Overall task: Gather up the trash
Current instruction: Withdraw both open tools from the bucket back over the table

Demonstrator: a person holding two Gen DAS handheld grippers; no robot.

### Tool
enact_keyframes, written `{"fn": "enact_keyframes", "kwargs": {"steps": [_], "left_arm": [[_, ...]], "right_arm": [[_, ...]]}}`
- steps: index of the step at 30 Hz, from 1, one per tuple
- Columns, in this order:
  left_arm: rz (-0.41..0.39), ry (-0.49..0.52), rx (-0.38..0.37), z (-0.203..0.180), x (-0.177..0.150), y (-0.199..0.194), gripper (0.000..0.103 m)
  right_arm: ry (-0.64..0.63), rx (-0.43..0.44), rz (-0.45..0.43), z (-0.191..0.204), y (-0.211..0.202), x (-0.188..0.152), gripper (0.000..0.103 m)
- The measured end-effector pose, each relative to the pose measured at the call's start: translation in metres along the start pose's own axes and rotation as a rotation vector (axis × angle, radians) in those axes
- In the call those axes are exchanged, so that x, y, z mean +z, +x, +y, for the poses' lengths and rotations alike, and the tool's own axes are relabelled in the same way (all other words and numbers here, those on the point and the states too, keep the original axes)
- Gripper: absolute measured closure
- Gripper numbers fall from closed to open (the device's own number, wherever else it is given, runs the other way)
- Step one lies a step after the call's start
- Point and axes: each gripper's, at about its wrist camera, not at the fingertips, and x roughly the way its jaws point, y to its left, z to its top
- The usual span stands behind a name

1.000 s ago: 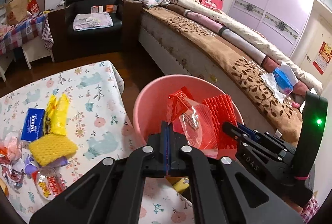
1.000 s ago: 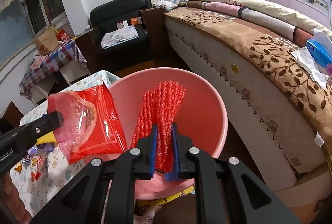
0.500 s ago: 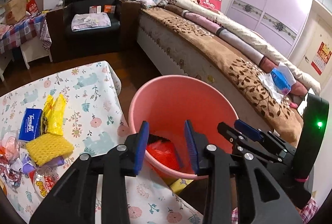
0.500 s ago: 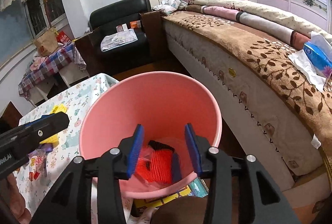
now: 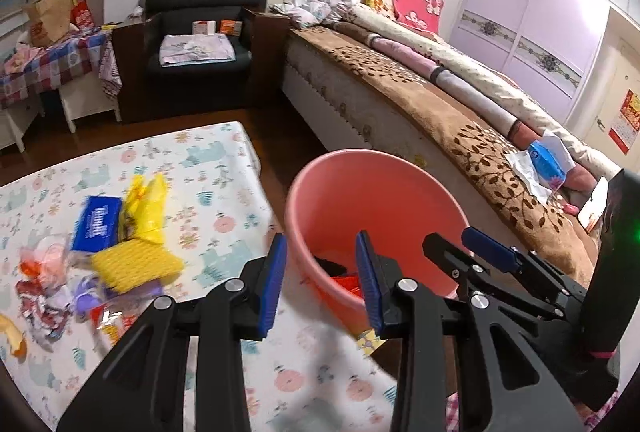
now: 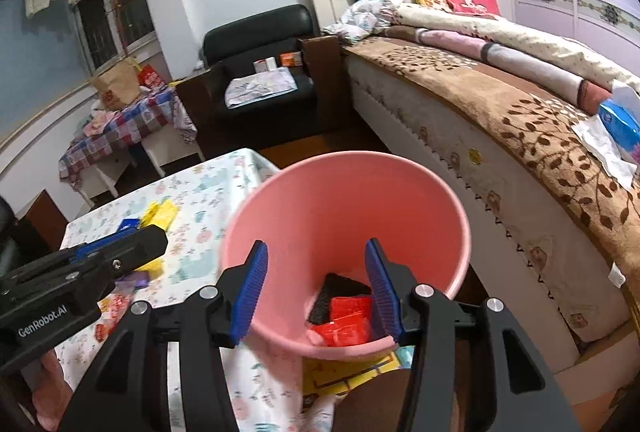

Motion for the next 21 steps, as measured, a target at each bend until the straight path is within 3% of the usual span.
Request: {"fn": "enact_keyframes", "kwargs": {"steps": [8, 21], "left_arm": [[-0.039, -0.030, 0.105, 0.041, -0.017, -0.034, 0.068], [-0.122, -0.209, 0.312, 0.164, -0.039, -0.108, 0.068]], "right_arm": [[-0.024, 0.090, 0.025, 0.043, -0.002, -0.010, 0.048], [-0.147, 0.204, 0.029, 0.107, -0.007, -0.022, 0.048]]}}
